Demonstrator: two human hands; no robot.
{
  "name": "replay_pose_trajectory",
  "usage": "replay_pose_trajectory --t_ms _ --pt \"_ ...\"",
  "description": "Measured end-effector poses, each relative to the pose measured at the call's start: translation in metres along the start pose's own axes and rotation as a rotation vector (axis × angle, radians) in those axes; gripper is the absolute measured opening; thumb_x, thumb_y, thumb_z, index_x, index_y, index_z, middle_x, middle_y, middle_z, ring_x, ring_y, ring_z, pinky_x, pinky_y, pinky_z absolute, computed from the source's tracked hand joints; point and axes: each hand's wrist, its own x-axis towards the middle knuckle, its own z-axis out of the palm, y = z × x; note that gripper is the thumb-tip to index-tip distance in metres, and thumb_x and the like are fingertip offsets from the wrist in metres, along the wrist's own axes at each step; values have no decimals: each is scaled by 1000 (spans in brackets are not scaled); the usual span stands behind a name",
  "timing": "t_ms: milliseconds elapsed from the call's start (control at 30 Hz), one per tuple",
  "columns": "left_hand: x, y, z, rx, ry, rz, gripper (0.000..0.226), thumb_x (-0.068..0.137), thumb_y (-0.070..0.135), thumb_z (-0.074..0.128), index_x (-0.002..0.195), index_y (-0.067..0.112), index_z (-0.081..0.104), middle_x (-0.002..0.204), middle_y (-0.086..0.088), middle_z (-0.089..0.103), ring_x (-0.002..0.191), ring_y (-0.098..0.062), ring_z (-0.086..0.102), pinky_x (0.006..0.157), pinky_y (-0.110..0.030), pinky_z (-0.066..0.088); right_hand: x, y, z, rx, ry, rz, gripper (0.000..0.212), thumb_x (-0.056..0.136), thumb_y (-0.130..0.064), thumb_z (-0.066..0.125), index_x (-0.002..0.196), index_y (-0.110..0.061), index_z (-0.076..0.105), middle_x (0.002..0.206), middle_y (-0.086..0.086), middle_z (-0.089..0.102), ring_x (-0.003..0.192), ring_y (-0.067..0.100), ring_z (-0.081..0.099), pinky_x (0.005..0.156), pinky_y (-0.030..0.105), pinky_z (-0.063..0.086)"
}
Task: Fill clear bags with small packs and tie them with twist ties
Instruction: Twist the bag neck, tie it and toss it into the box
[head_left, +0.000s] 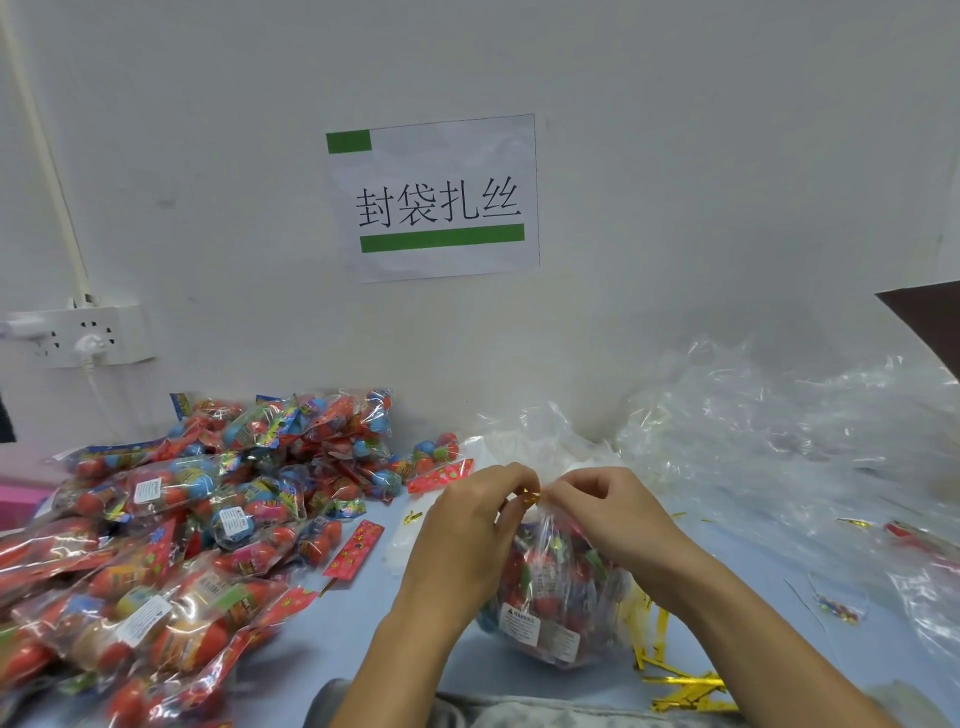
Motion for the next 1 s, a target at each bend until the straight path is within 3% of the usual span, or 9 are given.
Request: replay_pose_trajectory --t_ms 133,200,333,533,667,767,833,933,1000 --pt "1 -2 -1 8 8 6 14 95 11 63 103 18 73 102 2 73 86 -12 63 77 -24 56 0 0 0 -3 8 16 26 94 -31 63 75 -22 78 71 -6 71 65 1 63 60 20 48" --pt "1 -1 -1 16 16 13 12 94 13 64 101 17 74 99 1 73 82 -10 61 72 -17 52 0 -1 -1 23 15 19 25 93 -28 66 73 -20 79 69 -6 70 70 8 63 65 24 48" --pt "2 0 -1 45 25 40 11 94 15 66 97 13 76 93 0 74 78 -11 63 69 -9 41 2 0 -2 48 25 14 32 91 -23 69 59 -22 75 55 -12 59 55 1 53 62 23 42" --pt "0 1 1 69 50 45 10 97 14 59 97 14 69 91 2 69 80 -17 61 68 -29 49 0 0 3 74 90 -22 25 88 -21 71 64 -19 78 61 9 63 57 6 54 56 19 44" --pt "2 2 1 25 59 -4 11 96 9 57 95 14 68 90 2 67 80 -16 57 72 -32 49 0 1 8 92 99 -47 25 88 -20 70 64 -19 78 52 -10 60 50 1 52 50 14 42" --pt "3 4 -2 -2 39 24 14 93 4 59 93 13 69 87 1 66 81 -19 57 73 -33 48 1 1 6 115 69 -29 38 90 -24 69 58 -5 64 56 5 45 54 16 42 54 26 38" --pt "3 4 -3 -11 12 61 14 93 3 61 93 13 71 87 0 66 82 -20 58 72 -32 48 1 -2 1 137 -1 7 42 91 -30 69 62 -5 54 65 10 34 62 21 34 61 32 32" --pt "3 4 -3 -14 14 78 14 94 5 62 92 14 73 87 2 66 82 -16 57 71 -25 46 1 -1 -3 137 -58 55 38 91 -30 70 63 -5 64 64 6 47 61 16 45 64 28 37" --pt "2 4 -2 -22 37 72 14 93 4 62 90 15 72 86 2 66 81 -16 57 70 -27 47 2 1 0 163 -33 68 32 94 -27 67 76 0 73 70 6 59 68 17 54 67 30 43"
